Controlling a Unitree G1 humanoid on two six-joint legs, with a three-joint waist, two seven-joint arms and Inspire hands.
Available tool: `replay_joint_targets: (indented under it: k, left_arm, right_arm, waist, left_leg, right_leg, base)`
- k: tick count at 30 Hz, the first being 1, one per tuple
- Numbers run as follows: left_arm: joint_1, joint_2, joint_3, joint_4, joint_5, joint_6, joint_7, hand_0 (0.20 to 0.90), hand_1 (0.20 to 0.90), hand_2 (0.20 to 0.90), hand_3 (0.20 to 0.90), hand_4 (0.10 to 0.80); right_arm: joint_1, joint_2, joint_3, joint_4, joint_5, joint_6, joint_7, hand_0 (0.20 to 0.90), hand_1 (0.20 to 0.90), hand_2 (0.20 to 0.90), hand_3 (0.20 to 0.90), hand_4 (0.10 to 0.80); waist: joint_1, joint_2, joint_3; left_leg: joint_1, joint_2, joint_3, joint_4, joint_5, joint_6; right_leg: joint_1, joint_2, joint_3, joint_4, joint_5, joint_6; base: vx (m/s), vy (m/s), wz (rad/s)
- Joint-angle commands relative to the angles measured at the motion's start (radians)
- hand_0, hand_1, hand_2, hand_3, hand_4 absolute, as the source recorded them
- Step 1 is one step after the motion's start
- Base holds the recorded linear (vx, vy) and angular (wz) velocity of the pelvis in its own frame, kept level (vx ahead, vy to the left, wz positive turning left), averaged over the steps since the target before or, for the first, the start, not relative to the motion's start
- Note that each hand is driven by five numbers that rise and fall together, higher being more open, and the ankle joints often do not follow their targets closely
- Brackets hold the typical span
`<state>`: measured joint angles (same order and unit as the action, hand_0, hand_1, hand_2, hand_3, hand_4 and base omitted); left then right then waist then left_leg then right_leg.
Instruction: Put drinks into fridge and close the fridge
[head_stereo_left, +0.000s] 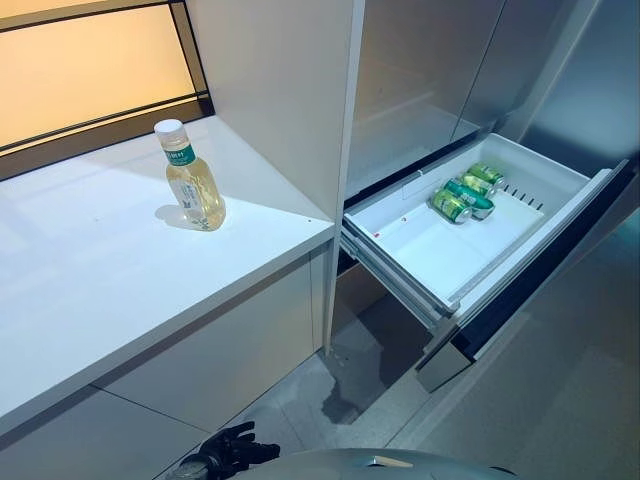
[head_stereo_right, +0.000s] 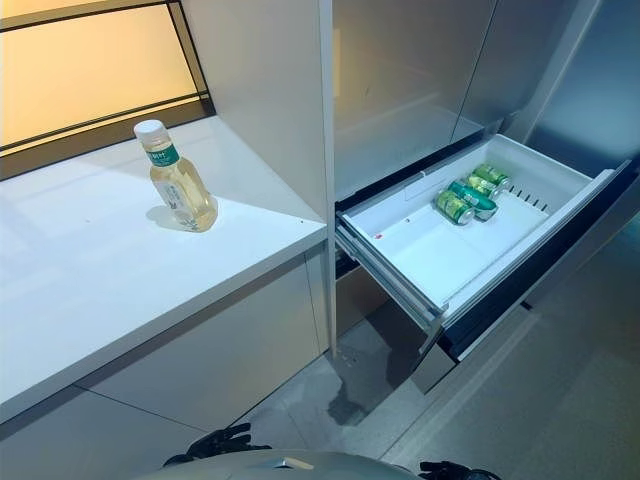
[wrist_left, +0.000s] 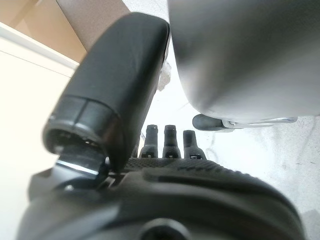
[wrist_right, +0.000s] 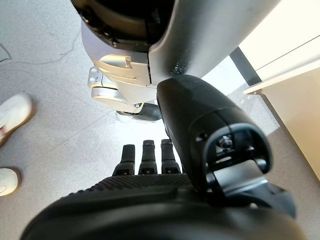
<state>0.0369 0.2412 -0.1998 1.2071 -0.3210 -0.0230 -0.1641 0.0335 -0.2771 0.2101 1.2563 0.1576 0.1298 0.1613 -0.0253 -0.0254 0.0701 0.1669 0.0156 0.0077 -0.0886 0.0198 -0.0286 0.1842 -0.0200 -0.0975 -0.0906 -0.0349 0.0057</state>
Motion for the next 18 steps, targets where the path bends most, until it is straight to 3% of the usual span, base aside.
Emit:
replay_joint_targets:
  k: [1, 12, 18]
  left_arm:
    - [-0.066, -0.038, -0.018, 0.033, -0.019, -0.033, -0.034, 0.9, 0.9, 0.9, 0.9, 0.8]
    - [-0.069, -0.038, -0.021, 0.028, -0.021, -0.063, -0.048, 0.9, 0.9, 0.9, 0.9, 0.8]
    - [-0.076, -0.032, -0.049, 0.005, 0.036, -0.134, -0.073, 0.9, 0.9, 0.9, 0.9, 0.8]
  right_arm:
    - [-0.044, 0.048, 0.023, 0.036, 0.011, -0.004, 0.045, 0.9, 0.9, 0.9, 0.9, 0.8]
    - [-0.044, 0.048, 0.026, 0.036, 0.008, -0.005, 0.044, 0.9, 0.9, 0.9, 0.9, 0.8]
    - [-0.049, 0.043, 0.032, 0.031, 0.005, 0.002, 0.046, 0.9, 0.9, 0.9, 0.9, 0.8]
  waist:
    - [0.013, -0.004, 0.002]
    - [0.011, -0.004, 0.004]
    - [0.01, -0.002, 0.004]
  left_leg:
    - [-0.016, -0.031, 0.019, 0.007, -0.065, 0.039]
    - [-0.013, -0.031, 0.021, 0.007, -0.066, 0.039]
    - [-0.013, -0.03, 0.021, 0.005, -0.063, 0.037]
  right_leg:
    - [-0.051, -0.014, -0.012, 0.04, 0.025, 0.064]
    - [-0.051, -0.014, -0.008, 0.04, 0.025, 0.064]
    - [-0.053, -0.013, -0.007, 0.042, 0.026, 0.065]
  base:
    - [0.0, 0.0, 0.0]
    - [0.0, 0.0, 0.0]
    - [0.0, 0.0, 0.0]
